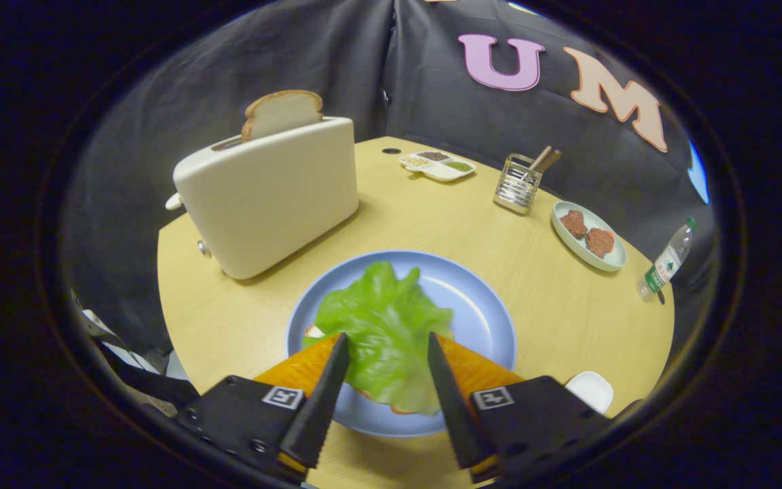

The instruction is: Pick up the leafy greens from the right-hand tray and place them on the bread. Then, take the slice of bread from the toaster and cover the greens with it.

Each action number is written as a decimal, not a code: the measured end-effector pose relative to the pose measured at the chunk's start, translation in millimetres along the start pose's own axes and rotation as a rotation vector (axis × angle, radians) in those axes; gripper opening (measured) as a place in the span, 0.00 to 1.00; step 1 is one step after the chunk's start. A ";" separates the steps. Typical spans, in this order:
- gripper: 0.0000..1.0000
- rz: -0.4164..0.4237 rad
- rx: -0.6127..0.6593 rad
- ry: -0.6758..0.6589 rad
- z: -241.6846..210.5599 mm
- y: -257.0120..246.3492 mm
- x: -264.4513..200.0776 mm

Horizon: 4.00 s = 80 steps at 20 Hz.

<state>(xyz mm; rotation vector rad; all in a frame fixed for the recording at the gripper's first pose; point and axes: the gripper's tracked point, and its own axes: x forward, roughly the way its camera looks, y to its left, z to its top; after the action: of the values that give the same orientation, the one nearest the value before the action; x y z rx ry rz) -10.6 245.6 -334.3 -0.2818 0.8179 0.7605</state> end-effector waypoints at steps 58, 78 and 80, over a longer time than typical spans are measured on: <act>0.42 -0.233 0.787 -0.066 -26.8 -53.3 -29.2; 1.00 -0.682 0.355 -0.691 81.7 -129.6 -333.5; 1.00 -0.717 0.346 -0.722 82.5 -131.2 -349.2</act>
<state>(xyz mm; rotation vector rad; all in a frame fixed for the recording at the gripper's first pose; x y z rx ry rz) -26.8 19.8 -26.6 0.0310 0.1151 0.0092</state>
